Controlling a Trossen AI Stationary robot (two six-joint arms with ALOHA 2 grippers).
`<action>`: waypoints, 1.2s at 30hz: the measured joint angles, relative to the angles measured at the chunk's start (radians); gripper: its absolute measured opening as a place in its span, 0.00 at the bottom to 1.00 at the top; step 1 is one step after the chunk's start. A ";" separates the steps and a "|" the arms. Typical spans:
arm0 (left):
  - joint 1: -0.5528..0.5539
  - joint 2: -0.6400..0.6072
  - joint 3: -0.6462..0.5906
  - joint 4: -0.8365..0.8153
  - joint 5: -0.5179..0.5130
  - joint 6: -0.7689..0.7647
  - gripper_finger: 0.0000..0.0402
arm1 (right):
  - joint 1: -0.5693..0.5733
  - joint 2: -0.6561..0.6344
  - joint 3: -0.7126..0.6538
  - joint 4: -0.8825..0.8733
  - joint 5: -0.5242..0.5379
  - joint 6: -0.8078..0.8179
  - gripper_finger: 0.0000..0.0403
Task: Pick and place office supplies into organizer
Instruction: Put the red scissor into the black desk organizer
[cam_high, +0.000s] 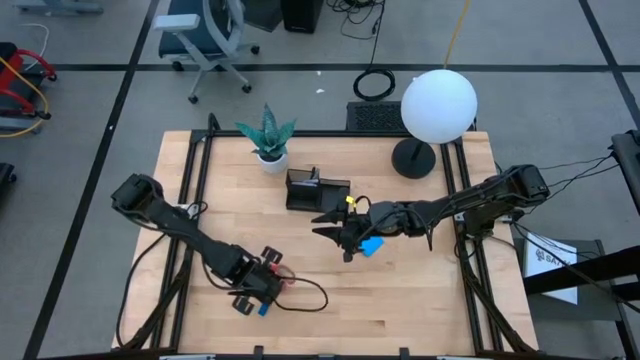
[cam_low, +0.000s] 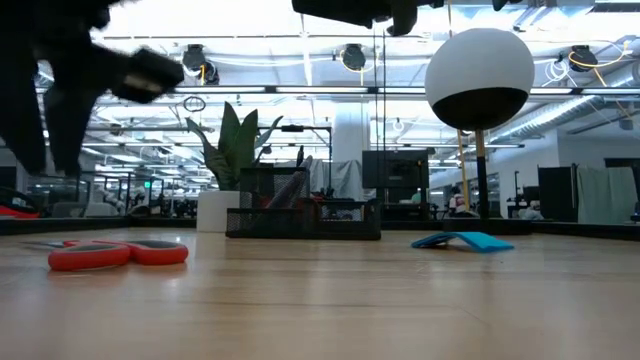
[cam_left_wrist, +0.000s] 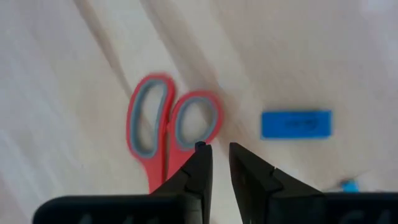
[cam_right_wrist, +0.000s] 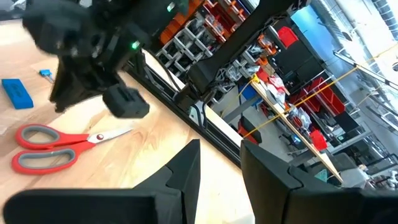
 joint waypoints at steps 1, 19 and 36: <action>-0.004 -0.011 0.000 0.007 -0.004 -0.007 0.15 | 0.004 0.000 0.000 0.000 0.000 0.000 0.26; -0.079 -0.452 0.000 0.032 -0.382 -0.027 0.15 | 0.029 0.000 0.000 0.052 -0.183 0.077 0.26; -0.078 -0.547 -0.025 0.256 -0.502 0.061 0.15 | 0.025 0.182 0.001 0.373 -0.261 0.141 0.26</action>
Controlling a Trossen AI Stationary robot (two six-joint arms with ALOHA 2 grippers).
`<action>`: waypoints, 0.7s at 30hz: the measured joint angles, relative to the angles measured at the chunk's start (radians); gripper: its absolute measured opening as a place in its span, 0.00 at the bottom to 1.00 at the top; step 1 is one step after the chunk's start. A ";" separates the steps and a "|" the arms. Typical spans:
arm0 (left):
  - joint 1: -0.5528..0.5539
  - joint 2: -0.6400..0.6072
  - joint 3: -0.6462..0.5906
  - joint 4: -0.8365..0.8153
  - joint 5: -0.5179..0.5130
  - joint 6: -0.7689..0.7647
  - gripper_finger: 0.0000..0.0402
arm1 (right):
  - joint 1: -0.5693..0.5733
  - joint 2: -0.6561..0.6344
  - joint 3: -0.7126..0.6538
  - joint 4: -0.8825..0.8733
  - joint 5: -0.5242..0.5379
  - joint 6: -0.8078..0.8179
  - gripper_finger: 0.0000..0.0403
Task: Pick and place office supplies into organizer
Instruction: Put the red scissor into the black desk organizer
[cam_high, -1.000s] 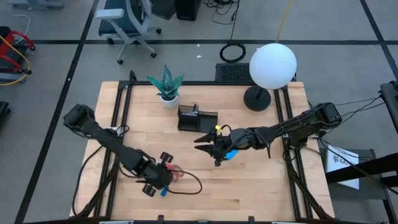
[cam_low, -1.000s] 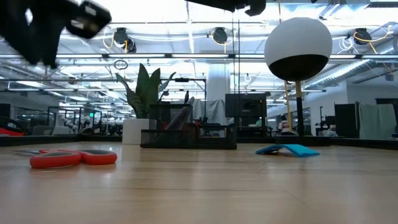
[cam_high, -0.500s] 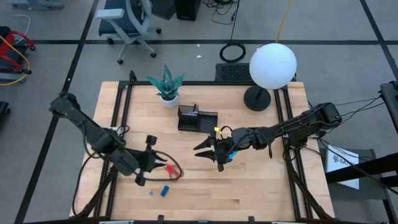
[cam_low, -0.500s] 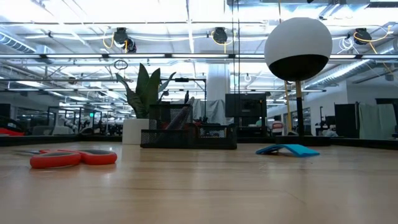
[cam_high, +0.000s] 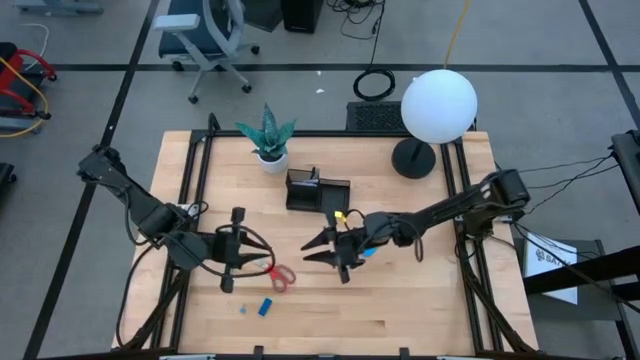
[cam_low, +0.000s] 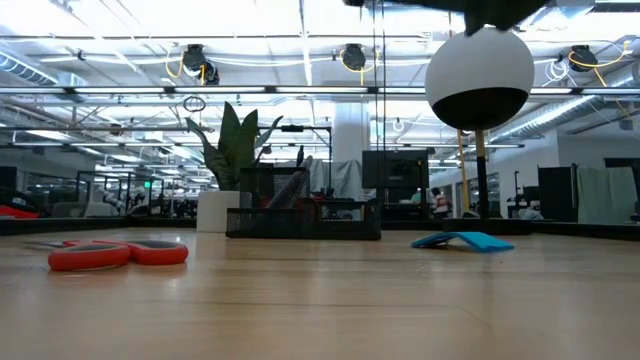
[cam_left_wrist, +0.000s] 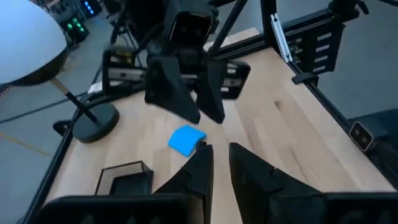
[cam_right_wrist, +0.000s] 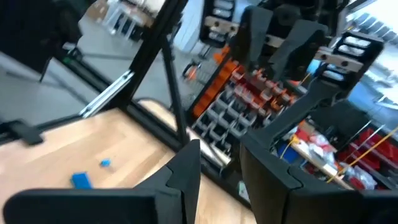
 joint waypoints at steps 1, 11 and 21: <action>0.002 -0.003 -0.012 0.022 -0.001 0.011 0.15 | -0.001 0.022 0.000 0.046 0.000 0.009 0.26; 0.023 -0.109 -0.116 0.093 0.005 0.003 0.15 | -0.010 0.101 0.021 0.093 0.001 0.082 0.26; 0.023 -0.245 -0.210 0.178 0.007 -0.011 0.15 | -0.015 0.099 0.281 -0.613 -0.001 0.143 0.26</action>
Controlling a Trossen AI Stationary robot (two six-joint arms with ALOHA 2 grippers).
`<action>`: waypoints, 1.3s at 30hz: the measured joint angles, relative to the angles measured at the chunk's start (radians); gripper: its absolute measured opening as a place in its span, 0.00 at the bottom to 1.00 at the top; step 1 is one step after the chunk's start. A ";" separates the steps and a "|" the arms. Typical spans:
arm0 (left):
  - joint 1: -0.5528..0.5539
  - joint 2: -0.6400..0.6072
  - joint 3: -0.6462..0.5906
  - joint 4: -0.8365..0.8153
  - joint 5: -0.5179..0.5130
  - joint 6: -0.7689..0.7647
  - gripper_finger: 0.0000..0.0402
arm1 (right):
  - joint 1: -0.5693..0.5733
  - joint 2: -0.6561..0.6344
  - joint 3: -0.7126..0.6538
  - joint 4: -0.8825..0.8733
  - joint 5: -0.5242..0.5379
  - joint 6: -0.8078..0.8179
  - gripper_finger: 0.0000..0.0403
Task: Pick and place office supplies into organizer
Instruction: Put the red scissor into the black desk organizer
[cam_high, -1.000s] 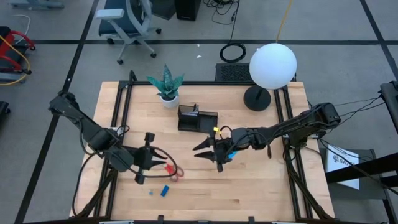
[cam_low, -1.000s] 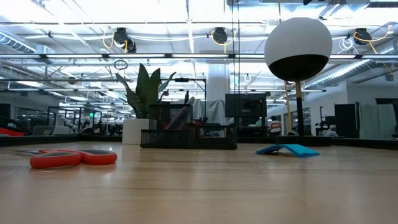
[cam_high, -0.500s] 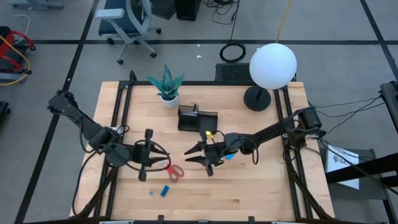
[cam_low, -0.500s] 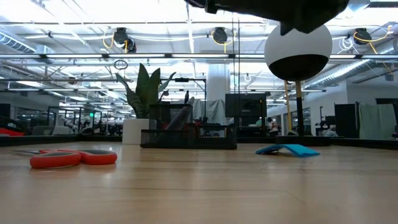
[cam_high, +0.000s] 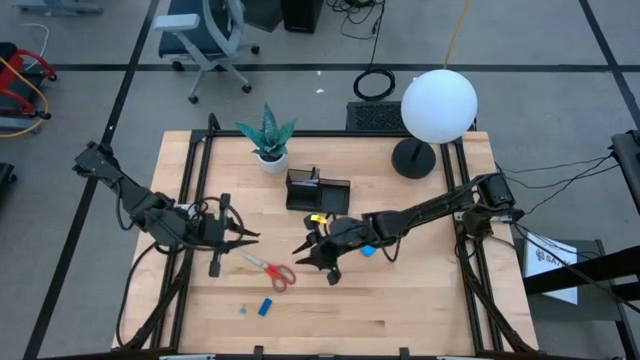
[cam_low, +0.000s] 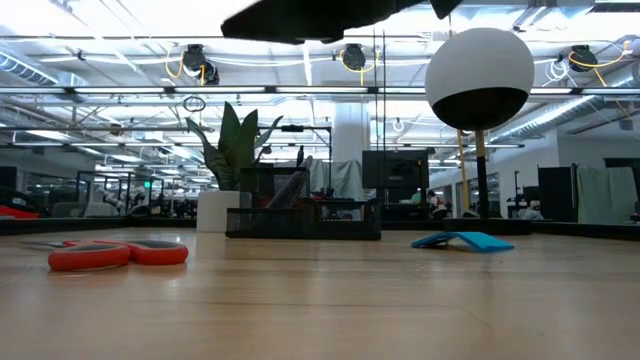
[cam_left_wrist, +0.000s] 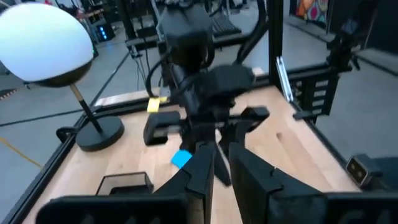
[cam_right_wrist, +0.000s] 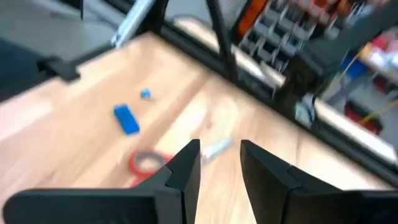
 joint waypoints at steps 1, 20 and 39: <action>0.000 -0.009 -0.002 0.004 0.000 0.000 0.15 | 0.000 0.000 0.014 -0.038 0.000 0.000 0.26; -0.002 -0.016 -0.003 -0.128 0.026 -0.102 0.15 | 0.013 0.002 0.019 -0.102 0.004 -0.090 0.26; 0.007 0.238 -0.156 -0.361 0.224 -0.609 0.15 | 0.023 -0.017 0.019 -0.129 0.423 -0.073 0.26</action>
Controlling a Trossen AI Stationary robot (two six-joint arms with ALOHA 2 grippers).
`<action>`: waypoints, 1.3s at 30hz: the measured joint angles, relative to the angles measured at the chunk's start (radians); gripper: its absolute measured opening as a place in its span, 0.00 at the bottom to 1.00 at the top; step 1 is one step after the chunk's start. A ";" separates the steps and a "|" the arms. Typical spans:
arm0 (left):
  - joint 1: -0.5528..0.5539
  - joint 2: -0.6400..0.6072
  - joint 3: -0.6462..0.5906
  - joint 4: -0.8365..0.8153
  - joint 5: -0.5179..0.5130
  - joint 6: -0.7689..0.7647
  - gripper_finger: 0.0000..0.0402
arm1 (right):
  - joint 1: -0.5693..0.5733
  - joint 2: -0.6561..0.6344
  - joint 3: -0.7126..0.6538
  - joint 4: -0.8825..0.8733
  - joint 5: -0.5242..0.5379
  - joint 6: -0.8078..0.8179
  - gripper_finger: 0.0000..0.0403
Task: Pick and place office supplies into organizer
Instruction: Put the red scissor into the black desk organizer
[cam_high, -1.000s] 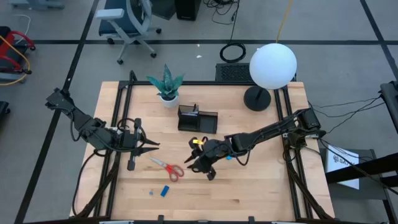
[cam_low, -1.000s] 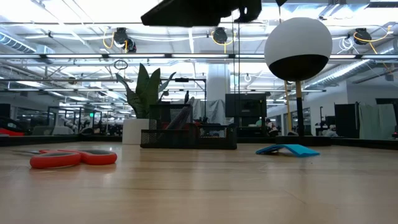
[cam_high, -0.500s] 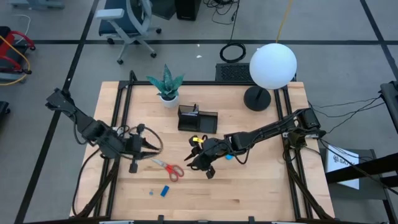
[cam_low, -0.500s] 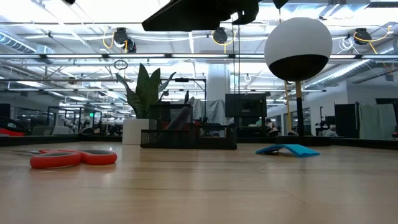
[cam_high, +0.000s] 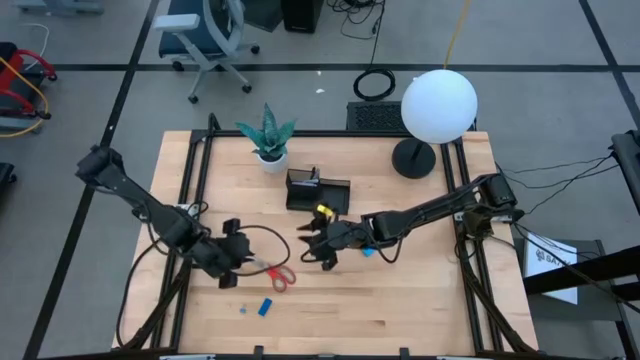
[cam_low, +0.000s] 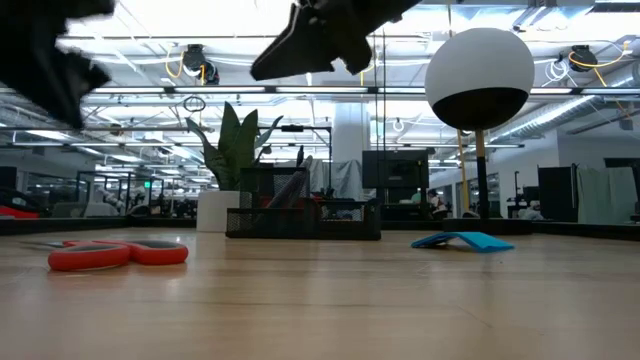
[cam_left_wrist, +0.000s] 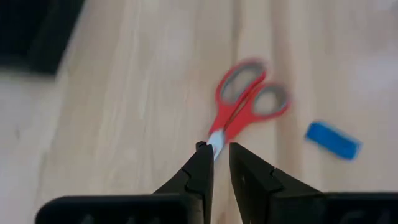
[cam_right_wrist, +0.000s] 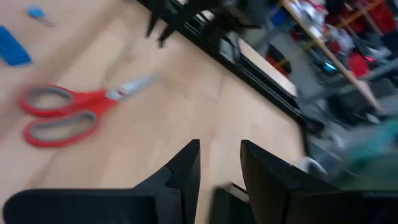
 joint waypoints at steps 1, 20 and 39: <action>0.000 0.011 -0.019 0.001 0.004 -0.032 0.15 | 0.004 -0.007 0.000 -0.009 0.028 -0.002 0.26; 0.107 0.305 -0.142 0.292 0.285 -0.217 0.15 | 0.059 -0.121 0.000 -0.083 0.052 0.046 0.26; 0.316 0.497 -0.026 0.536 0.408 0.078 0.15 | 0.059 -0.121 0.000 -0.124 0.054 0.047 0.26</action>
